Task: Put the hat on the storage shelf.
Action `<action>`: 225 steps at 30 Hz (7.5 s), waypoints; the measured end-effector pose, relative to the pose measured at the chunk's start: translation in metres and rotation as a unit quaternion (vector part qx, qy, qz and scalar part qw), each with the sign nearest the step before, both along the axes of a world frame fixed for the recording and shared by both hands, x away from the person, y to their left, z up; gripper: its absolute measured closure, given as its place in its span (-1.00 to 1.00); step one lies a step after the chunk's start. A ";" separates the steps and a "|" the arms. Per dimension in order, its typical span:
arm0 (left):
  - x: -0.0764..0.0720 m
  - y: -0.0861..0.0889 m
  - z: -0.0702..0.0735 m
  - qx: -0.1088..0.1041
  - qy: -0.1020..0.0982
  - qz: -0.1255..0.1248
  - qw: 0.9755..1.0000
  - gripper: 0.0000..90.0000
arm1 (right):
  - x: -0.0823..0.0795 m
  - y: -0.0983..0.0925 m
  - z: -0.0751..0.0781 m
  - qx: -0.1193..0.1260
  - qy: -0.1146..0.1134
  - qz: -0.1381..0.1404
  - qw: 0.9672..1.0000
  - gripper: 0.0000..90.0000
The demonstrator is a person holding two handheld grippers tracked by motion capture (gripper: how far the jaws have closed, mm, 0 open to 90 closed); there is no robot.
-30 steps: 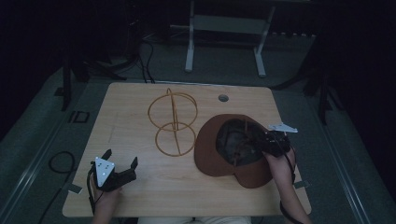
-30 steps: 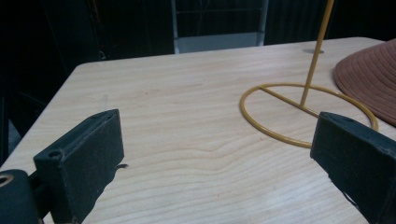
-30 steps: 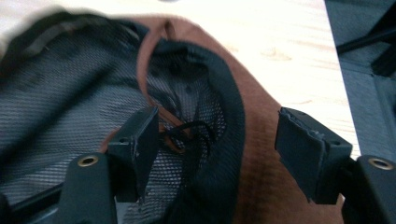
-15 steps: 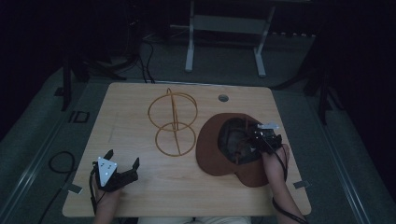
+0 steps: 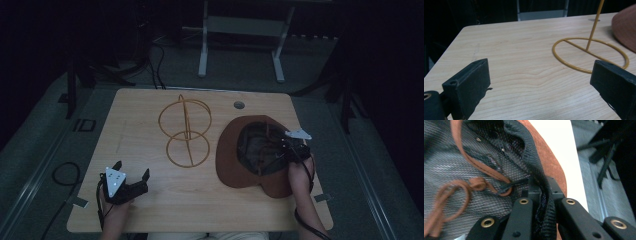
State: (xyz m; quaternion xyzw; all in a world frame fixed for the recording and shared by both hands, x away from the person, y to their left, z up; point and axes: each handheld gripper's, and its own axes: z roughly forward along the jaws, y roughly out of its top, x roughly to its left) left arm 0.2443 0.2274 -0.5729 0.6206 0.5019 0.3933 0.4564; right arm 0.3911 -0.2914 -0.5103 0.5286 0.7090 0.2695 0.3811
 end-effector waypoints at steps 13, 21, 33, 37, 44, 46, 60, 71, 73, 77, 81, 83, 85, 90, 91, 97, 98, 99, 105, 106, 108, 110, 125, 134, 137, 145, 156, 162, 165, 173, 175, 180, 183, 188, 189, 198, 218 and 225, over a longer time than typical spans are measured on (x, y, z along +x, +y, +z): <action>-0.002 -0.009 0.023 -0.026 0.047 -0.018 0.998 -0.91 | -0.027 -0.010 0.045 0.033 -0.050 0.019 0.998 0.89; -0.008 -0.018 0.062 -0.026 0.037 -0.061 0.997 -0.91 | -0.040 -0.016 0.059 0.046 -0.059 0.025 0.997 0.89; -0.013 -0.046 0.141 -0.009 -0.006 -0.111 0.994 -0.91 | -0.049 -0.020 0.074 0.058 -0.080 0.028 0.995 0.89; -0.006 -0.063 0.156 0.000 -0.009 -0.132 0.991 -0.91 | -0.052 -0.019 0.075 0.060 -0.082 0.030 0.994 0.89; 0.005 -0.095 0.170 0.023 -0.016 -0.162 0.986 -0.91 | -0.054 -0.019 0.078 0.061 -0.086 0.032 0.994 0.89; 0.009 -0.106 0.174 0.031 -0.019 -0.176 0.984 -0.90 | -0.054 -0.019 0.078 0.061 -0.087 0.032 0.994 0.89; 0.036 -0.189 0.182 0.046 -0.008 -0.260 0.965 -0.86 | -0.060 -0.019 0.084 0.059 -0.093 0.033 0.993 0.89; 0.068 -0.248 0.170 0.053 0.026 -0.281 0.958 -0.84 | -0.063 -0.022 0.086 0.056 -0.098 0.032 0.993 0.89; 0.073 -0.255 0.166 0.061 0.028 -0.279 0.958 -0.84 | -0.063 -0.021 0.086 0.056 -0.098 0.032 0.993 0.89; 0.090 -0.271 0.156 0.054 0.053 -0.274 0.959 -0.84 | -0.064 -0.021 0.085 0.058 -0.101 0.031 0.993 0.89; 0.103 -0.284 0.145 0.067 0.063 -0.259 0.962 -0.78 | -0.065 -0.020 0.085 0.057 -0.104 0.032 0.992 0.89; 0.109 -0.289 0.139 0.068 0.073 -0.250 0.963 -0.75 | -0.066 -0.020 0.086 0.058 -0.105 0.032 0.992 0.89; 0.115 -0.292 0.132 0.066 0.088 -0.249 0.962 -0.70 | -0.067 -0.020 0.086 0.060 -0.106 0.031 0.992 0.89; 0.125 -0.303 0.116 0.077 0.108 -0.222 0.966 -0.65 | -0.070 -0.020 0.087 0.066 -0.110 0.033 0.991 0.89; 0.128 -0.306 0.113 0.084 0.111 -0.219 0.966 -0.65 | -0.071 -0.019 0.087 0.069 -0.110 0.032 0.991 0.89; 0.146 -0.314 0.092 0.107 0.133 -0.191 0.967 -0.51 | -0.074 -0.014 0.088 0.068 -0.111 0.041 0.991 0.89; 0.147 -0.314 0.090 0.113 0.134 -0.192 0.966 -0.39 | -0.075 -0.013 0.088 0.067 -0.111 0.044 0.991 0.89; 0.148 -0.313 0.089 0.113 0.133 -0.189 0.966 -0.26 | -0.075 -0.011 0.088 0.067 -0.110 0.046 0.991 0.89; 0.152 -0.304 0.092 0.088 0.133 -0.188 0.969 0.75 | -0.078 -0.005 0.083 0.066 -0.106 0.053 0.991 0.89; 0.153 -0.303 0.094 0.082 0.132 -0.188 0.970 0.85 | -0.079 -0.004 0.082 0.065 -0.105 0.055 0.991 0.89; 0.155 -0.300 0.098 0.074 0.131 -0.184 0.971 0.88 | -0.080 -0.003 0.080 0.067 -0.106 0.054 0.991 0.89; 0.155 -0.298 0.103 0.068 0.127 -0.182 0.973 0.89 | -0.082 -0.002 0.079 0.075 -0.107 0.054 0.990 0.89; 0.139 -0.289 0.159 0.059 0.036 -0.198 0.978 0.91 | -0.115 -0.005 0.071 0.123 -0.128 0.068 0.982 0.58; 0.126 -0.290 0.180 0.069 -0.017 -0.200 0.977 0.91 | -0.136 -0.015 0.079 0.158 -0.134 0.110 0.972 -0.12; 0.122 -0.288 0.184 0.077 -0.033 -0.198 0.977 0.91 | -0.145 -0.022 0.084 0.167 -0.146 0.122 0.967 -0.20; 0.117 -0.267 0.193 0.048 -0.099 -0.245 0.963 0.91 | -0.155 -0.063 0.093 0.147 -0.164 0.097 0.971 -0.07; 0.126 -0.231 0.203 -0.061 -0.139 -0.333 0.930 0.90 | -0.158 -0.095 0.081 0.147 -0.159 0.090 0.972 0.00; 0.128 -0.226 0.201 -0.112 -0.154 -0.397 0.898 0.90 | -0.158 -0.085 0.082 0.147 -0.163 0.136 0.966 0.04; 0.127 -0.227 0.202 -0.125 -0.159 -0.427 0.881 0.90 | -0.157 -0.078 0.081 0.146 -0.165 0.164 0.961 0.04; 0.130 -0.225 0.205 -0.175 -0.166 -0.456 0.857 0.90 | -0.163 -0.057 0.081 0.160 -0.165 0.271 0.935 0.04; 0.132 -0.223 0.205 -0.186 -0.166 -0.450 0.858 0.90 | -0.167 -0.051 0.084 0.167 -0.172 0.308 0.921 0.04; 0.134 -0.223 0.205 -0.186 -0.161 -0.434 0.867 0.90 | -0.170 -0.037 0.089 0.160 -0.182 0.383 0.891 0.04; 0.134 -0.223 0.203 -0.191 -0.159 -0.437 0.865 0.90 | -0.167 -0.027 0.089 0.157 -0.181 0.413 0.879 0.03; 0.134 -0.224 0.201 -0.200 -0.159 -0.438 0.862 0.90 | -0.163 -0.011 0.089 0.166 -0.188 0.462 0.851 0.00; 0.135 -0.224 0.200 -0.205 -0.157 -0.441 0.860 0.90 | -0.162 -0.009 0.090 0.171 -0.190 0.472 0.843 0.00; 0.138 -0.228 0.191 -0.242 -0.154 -0.459 0.841 0.90 | -0.159 0.009 0.097 0.172 -0.201 0.508 0.820 0.02; 0.139 -0.229 0.183 -0.239 -0.139 -0.434 0.857 0.90 | -0.159 0.044 0.099 0.183 -0.195 0.489 0.830 0.97; 0.144 -0.228 0.171 -0.218 -0.111 -0.431 0.869 0.89 | -0.174 0.019 0.116 0.175 -0.221 0.466 0.839 0.98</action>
